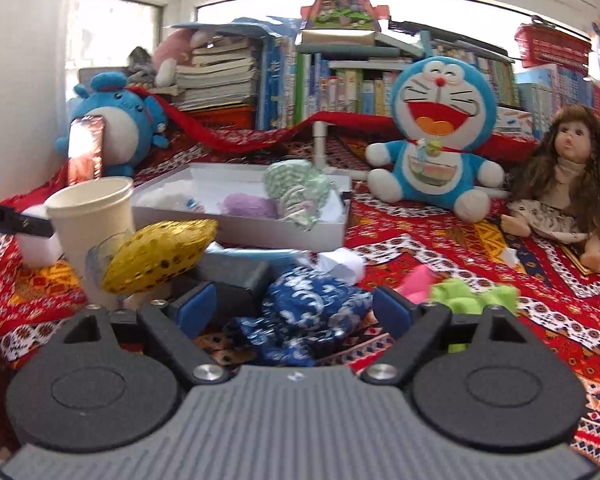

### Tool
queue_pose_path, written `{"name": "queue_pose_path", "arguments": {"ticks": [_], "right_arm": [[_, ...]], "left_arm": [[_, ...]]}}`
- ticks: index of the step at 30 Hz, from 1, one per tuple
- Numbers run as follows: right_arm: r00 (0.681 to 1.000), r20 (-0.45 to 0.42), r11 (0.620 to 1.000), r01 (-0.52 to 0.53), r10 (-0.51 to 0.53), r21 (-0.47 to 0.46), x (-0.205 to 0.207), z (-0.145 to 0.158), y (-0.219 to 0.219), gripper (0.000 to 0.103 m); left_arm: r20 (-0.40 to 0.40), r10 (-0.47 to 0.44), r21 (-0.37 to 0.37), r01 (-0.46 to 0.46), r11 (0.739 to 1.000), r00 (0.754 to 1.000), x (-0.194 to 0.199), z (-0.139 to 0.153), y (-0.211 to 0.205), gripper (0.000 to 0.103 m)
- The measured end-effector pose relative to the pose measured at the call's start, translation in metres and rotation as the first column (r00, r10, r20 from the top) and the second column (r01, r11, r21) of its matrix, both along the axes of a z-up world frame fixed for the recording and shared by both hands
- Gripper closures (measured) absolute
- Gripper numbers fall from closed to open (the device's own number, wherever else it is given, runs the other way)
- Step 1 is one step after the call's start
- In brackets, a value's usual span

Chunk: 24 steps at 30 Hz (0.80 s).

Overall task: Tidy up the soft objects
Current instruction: 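Move the left tool to the white foam block while the right tool reaches the blue floral pouch, then grasp the white foam block with the left tool while the right tool grasps the blue floral pouch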

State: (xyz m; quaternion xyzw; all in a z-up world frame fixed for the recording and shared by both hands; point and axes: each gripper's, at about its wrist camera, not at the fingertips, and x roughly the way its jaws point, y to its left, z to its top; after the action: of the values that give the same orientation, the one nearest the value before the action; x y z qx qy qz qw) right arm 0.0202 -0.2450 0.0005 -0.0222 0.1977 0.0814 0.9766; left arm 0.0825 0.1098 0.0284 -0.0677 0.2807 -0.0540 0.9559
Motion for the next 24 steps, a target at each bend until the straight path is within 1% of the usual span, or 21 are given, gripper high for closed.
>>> {"name": "queue_pose_path", "arguments": {"ticks": [3,7,10,12,15,21,24], "right_arm": [[1.000,-0.023,1.000,-0.004,0.003,-0.025,0.002,-0.006,0.006,0.016],[0.998,-0.051,0.999,0.025,-0.026,-0.022,0.007,-0.011,0.004,0.019],[0.998,-0.058,0.999,0.036,-0.038,-0.028,0.009,-0.012,0.003,0.019],[0.997,-0.061,0.998,0.042,-0.045,-0.048,0.010,-0.012,0.003,0.019],[0.996,-0.056,0.995,0.060,-0.064,-0.077,0.008,-0.010,-0.001,0.019],[0.993,-0.055,0.993,0.105,-0.108,-0.061,0.008,-0.008,-0.015,0.019],[0.992,-0.061,0.993,0.110,-0.113,-0.048,0.010,-0.007,-0.016,0.024]], "left_arm": [[-0.009,-0.005,-0.017,0.005,1.000,1.000,0.002,-0.002,0.001,0.011],[-0.012,-0.004,-0.018,0.004,1.000,1.000,0.003,-0.004,0.001,0.012],[-0.016,0.001,-0.019,-0.001,1.000,1.000,0.004,-0.005,0.001,0.016],[-0.019,0.005,-0.024,-0.006,1.000,1.000,0.005,-0.005,0.002,0.020],[-0.020,0.012,-0.033,-0.012,0.999,1.000,0.005,-0.006,0.003,0.021],[-0.024,0.023,-0.031,-0.024,0.999,0.999,0.007,-0.008,0.003,0.022],[-0.021,0.024,-0.016,-0.024,1.000,1.000,0.007,-0.008,0.000,0.021]]}}
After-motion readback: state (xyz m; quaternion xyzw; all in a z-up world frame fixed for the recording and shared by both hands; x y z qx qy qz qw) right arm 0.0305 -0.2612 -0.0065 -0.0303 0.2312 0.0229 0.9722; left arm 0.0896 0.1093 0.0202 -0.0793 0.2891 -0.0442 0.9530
